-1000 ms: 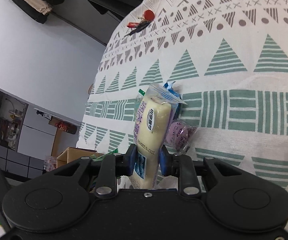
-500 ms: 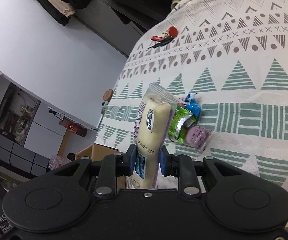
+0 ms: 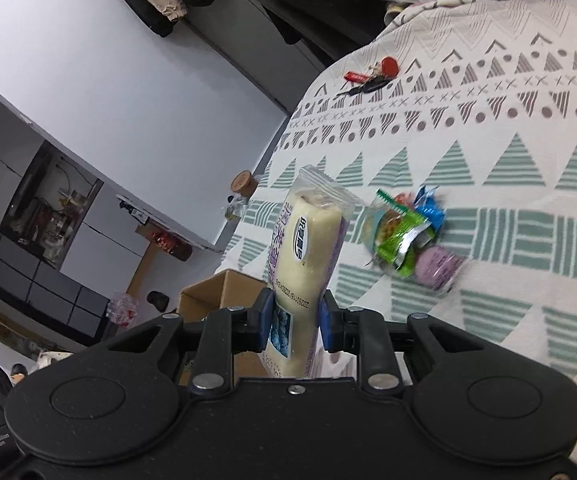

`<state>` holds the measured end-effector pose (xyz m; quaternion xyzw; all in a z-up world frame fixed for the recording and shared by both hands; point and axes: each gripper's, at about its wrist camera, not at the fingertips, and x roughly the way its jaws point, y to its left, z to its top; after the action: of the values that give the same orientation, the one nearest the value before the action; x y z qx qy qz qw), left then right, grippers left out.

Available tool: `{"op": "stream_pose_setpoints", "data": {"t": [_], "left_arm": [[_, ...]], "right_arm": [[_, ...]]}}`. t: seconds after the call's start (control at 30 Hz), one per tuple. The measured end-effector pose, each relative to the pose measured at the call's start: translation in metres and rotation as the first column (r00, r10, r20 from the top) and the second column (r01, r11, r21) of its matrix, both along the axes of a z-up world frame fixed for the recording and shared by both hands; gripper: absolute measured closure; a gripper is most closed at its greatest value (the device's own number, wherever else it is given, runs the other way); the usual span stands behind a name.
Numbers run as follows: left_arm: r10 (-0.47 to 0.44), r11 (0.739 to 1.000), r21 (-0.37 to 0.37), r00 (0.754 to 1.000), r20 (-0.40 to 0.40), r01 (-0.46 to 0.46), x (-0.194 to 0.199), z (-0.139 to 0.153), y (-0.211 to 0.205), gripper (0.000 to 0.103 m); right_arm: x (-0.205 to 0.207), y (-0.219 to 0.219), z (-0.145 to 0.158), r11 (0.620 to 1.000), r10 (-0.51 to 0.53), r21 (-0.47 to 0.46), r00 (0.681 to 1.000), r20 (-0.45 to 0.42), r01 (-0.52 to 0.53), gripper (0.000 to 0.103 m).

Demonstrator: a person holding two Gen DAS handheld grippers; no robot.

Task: Organize snacks
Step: 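Carry both snacks over the cardboard box and open both tools inside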

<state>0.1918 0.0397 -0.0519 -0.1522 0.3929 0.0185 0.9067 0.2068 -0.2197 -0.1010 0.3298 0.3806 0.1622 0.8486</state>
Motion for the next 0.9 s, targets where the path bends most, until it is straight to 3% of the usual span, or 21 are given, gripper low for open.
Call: {"op": "stream_pose_setpoints", "data": {"t": [0.47, 0.9], "left_arm": [[0.088, 0.996, -0.031, 0.996, 0.018, -0.087, -0.01, 0.013, 0.071, 0.07], [0.145, 0.985, -0.092, 0.988, -0.045, -0.148, -0.003, -0.011, 0.134, 0.069]], "right_arm": [[-0.001, 0.063, 0.006, 0.998, 0.062, 0.024, 0.998, -0.003, -0.062, 0.079], [0.021, 0.129, 0.02, 0.989, 0.148, -0.014, 0.989, 0.001, -0.148, 0.079]]}}
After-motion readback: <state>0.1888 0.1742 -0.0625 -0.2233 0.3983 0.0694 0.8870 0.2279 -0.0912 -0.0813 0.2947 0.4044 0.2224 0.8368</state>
